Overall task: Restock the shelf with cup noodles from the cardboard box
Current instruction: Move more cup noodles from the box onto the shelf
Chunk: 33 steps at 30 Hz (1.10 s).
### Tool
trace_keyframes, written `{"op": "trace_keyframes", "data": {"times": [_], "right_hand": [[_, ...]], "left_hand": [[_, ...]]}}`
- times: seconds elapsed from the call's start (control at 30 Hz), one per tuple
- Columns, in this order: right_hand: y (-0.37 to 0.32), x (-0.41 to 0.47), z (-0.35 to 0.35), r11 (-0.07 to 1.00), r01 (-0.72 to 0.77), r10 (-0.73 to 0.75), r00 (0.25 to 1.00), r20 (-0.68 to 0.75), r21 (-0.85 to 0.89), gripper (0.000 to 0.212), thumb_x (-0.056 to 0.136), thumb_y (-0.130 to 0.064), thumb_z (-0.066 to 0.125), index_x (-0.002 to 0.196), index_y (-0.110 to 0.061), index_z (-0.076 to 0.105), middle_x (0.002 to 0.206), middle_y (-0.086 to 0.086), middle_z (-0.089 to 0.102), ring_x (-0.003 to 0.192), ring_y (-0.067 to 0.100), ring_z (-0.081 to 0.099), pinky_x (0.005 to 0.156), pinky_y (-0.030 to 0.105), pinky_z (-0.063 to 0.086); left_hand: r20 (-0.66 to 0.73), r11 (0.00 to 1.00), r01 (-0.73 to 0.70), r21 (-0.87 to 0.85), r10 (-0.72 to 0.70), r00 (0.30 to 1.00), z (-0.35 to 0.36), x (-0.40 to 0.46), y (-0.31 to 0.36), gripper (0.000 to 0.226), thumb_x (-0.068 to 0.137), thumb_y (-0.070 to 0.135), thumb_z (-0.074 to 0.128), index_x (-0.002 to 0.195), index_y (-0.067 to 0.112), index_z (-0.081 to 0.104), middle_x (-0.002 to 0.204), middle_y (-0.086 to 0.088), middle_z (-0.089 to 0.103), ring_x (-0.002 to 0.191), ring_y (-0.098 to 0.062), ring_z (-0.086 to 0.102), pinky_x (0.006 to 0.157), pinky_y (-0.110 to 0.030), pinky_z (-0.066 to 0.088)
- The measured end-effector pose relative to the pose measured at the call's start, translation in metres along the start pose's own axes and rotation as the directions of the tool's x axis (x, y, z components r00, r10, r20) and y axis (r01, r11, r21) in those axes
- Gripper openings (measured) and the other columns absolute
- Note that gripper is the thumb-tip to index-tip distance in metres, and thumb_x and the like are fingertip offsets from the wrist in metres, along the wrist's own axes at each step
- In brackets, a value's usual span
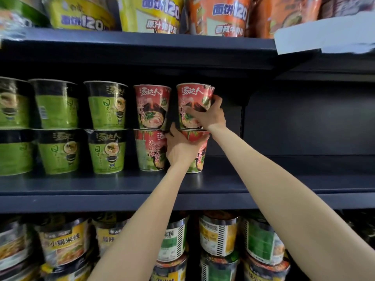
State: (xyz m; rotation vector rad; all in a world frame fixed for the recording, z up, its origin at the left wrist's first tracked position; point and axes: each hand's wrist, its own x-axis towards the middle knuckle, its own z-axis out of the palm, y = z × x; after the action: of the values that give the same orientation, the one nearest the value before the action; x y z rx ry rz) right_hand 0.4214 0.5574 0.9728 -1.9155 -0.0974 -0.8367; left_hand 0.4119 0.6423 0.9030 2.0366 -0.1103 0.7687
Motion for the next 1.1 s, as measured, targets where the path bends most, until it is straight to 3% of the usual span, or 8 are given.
{"op": "trace_keyframes", "data": {"times": [0.13, 0.33, 0.53, 0.63, 0.8, 0.9, 1.0, 1.1], "right_hand": [[-0.004, -0.002, 0.007, 0.997, -0.008, 0.009, 1.0, 0.008, -0.081, 0.11, 0.066, -0.057, 0.077, 0.146, -0.022, 0.01, 0.142, 0.016, 0.034, 0.124, 0.037, 0.046, 0.096, 0.047, 0.044], [-0.003, -0.007, 0.006, 0.996, 0.003, 0.002, 0.999, 0.053, -0.094, 0.109, 0.07, -0.049, 0.078, 0.147, -0.023, 0.006, 0.144, 0.017, 0.03, 0.126, 0.037, 0.043, 0.097, 0.048, 0.045], [0.021, -0.042, -0.034, 0.984, 0.172, -0.172, 0.985, 0.008, 0.048, 0.063, 0.085, -0.029, 0.068, 0.139, -0.015, 0.038, 0.135, 0.007, 0.044, 0.122, 0.021, 0.046, 0.093, 0.029, 0.042], [0.039, -0.079, -0.071, 0.942, 0.334, -0.334, 0.941, -0.049, -0.023, 0.033, 0.092, -0.019, 0.059, 0.124, -0.017, 0.056, 0.128, -0.002, 0.054, 0.122, 0.012, 0.047, 0.096, 0.02, 0.035], [0.093, -0.163, -0.154, 0.876, 0.475, -0.482, 0.869, -0.11, -0.086, 0.024, 0.095, -0.018, 0.055, 0.119, -0.016, 0.06, 0.113, -0.01, 0.061, 0.11, 0.004, 0.055, 0.093, 0.015, 0.042], [0.143, -0.219, -0.215, 0.872, 0.45, -0.478, 0.868, -0.133, -0.191, 0.022, 0.096, -0.019, 0.052, 0.114, -0.012, 0.063, 0.099, -0.003, 0.068, 0.095, 0.006, 0.063, 0.083, 0.019, 0.048], [0.204, -0.283, -0.282, 0.893, 0.34, -0.365, 0.93, -0.034, -0.295, 0.023, 0.097, -0.021, 0.051, 0.113, -0.013, 0.064, 0.084, -0.008, 0.067, 0.069, -0.008, 0.058, 0.06, 0.011, 0.044], [0.271, -0.352, -0.354, 0.912, 0.131, -0.114, 0.991, 0.068, -0.389, 0.028, 0.095, -0.031, 0.047, 0.112, -0.018, 0.064, 0.082, -0.007, 0.069, 0.062, 0.008, 0.064, 0.055, 0.03, 0.05]], "left_hand": [[0.087, 0.997, -0.004, -0.072, 0.01, 0.996, -0.006, 0.002, -0.011, 0.11, 0.07, 0.048, 0.075, 0.149, 0.021, 0.003, 0.149, -0.012, 0.025, 0.13, -0.031, 0.039, 0.1, -0.04, 0.04], [0.002, 0.995, -0.079, 0.058, 0.079, 0.997, -0.009, -0.008, -0.011, 0.108, 0.068, 0.055, 0.074, 0.147, 0.015, 0.013, 0.142, -0.013, 0.034, 0.125, -0.032, 0.044, 0.092, -0.042, 0.044], [-0.021, 0.974, -0.089, 0.207, 0.096, 0.995, -0.016, -0.027, -0.006, 0.11, 0.074, 0.049, 0.071, 0.149, 0.014, -0.001, 0.144, -0.021, 0.028, 0.129, -0.039, 0.035, 0.099, -0.049, 0.04], [-0.114, 0.965, -0.159, 0.208, 0.185, 0.976, -0.02, -0.063, 0.004, 0.085, 0.082, 0.039, 0.065, 0.147, 0.012, 0.018, 0.142, -0.016, 0.033, 0.13, -0.034, 0.031, 0.102, -0.043, 0.033], [-0.254, 0.85, -0.527, 0.001, 0.51, 0.822, 0.008, -0.162, 0.029, 0.036, 0.088, 0.025, 0.06, 0.121, 0.012, 0.055, 0.116, -0.002, 0.059, 0.11, -0.019, 0.05, 0.094, -0.024, 0.037], [-0.167, 0.72, -0.671, -0.177, 0.65, 0.741, 0.043, -0.23, 0.04, 0.018, 0.089, 0.017, 0.057, 0.105, 0.008, 0.062, 0.097, 0.005, 0.059, 0.094, -0.016, 0.056, 0.087, -0.025, 0.044], [-0.026, 0.665, -0.696, -0.271, 0.717, 0.696, 0.091, -0.299, 0.042, 0.017, 0.089, 0.014, 0.054, 0.098, 0.004, 0.064, 0.087, 0.008, 0.055, 0.081, -0.015, 0.054, 0.079, -0.022, 0.044], [0.214, 0.707, -0.618, -0.345, 0.7, 0.681, 0.148, -0.374, 0.041, 0.017, 0.091, 0.016, 0.053, 0.097, 0.004, 0.064, 0.082, 0.002, 0.061, 0.076, -0.018, 0.057, 0.071, -0.029, 0.048]]}}
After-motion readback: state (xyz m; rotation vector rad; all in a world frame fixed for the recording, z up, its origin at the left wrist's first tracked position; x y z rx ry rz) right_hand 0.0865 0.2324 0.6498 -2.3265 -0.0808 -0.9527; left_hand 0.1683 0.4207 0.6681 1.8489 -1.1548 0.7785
